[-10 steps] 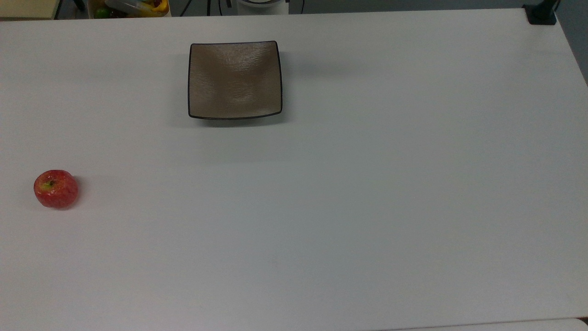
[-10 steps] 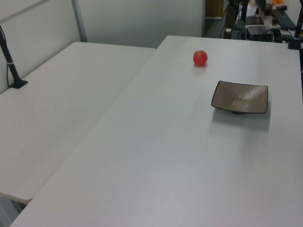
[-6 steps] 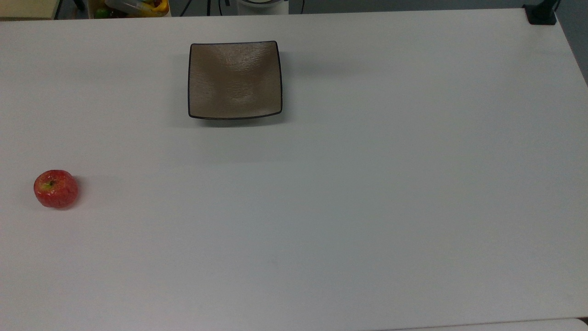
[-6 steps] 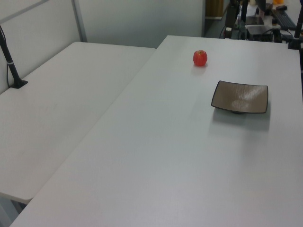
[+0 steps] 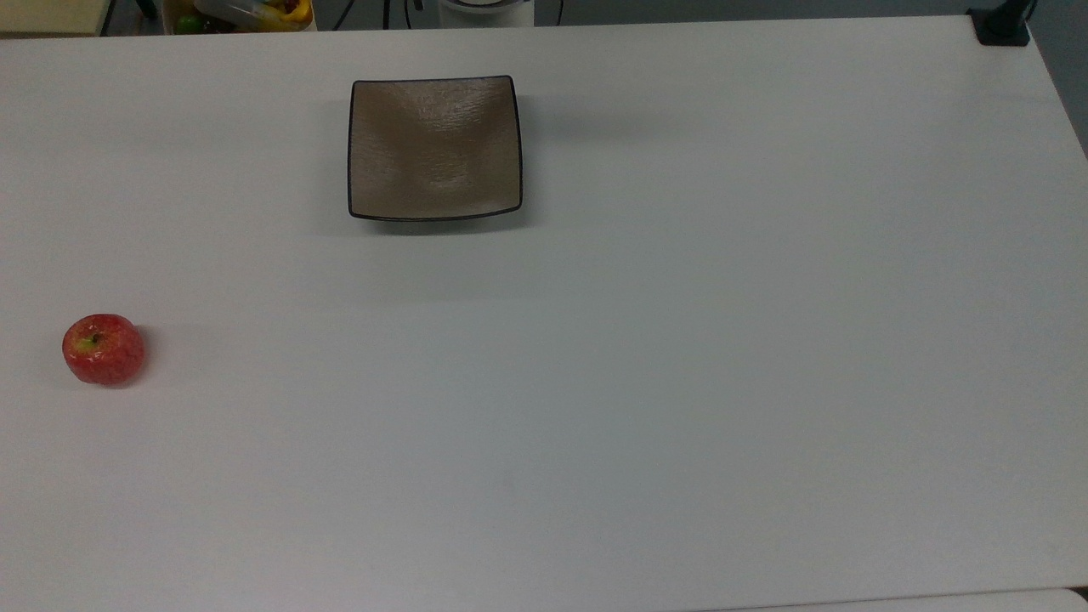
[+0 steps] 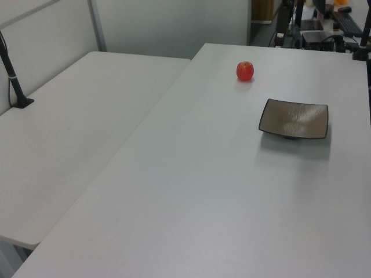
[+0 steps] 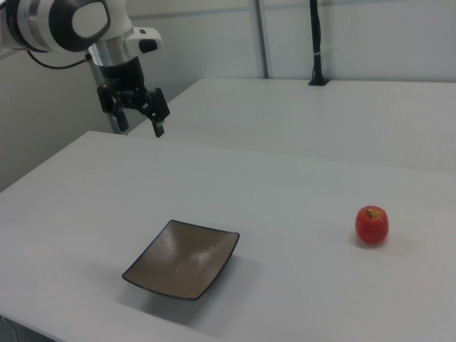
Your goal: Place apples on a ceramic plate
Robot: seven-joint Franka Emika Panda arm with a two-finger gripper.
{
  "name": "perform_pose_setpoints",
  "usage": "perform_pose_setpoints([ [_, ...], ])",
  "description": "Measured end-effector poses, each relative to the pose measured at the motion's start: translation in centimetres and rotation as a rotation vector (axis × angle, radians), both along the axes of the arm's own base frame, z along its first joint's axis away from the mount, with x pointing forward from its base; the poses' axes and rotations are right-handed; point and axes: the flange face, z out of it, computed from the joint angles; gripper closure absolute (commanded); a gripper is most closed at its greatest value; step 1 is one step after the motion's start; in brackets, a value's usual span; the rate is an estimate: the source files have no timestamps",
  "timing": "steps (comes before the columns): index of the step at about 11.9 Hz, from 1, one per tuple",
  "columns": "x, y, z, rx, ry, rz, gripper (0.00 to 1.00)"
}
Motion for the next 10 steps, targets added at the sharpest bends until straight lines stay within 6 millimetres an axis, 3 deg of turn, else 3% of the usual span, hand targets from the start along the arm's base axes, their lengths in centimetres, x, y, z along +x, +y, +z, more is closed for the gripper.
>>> perform_pose_setpoints([
  [10, 0.35, -0.36, -0.52, -0.016, 0.006, 0.041, 0.0],
])
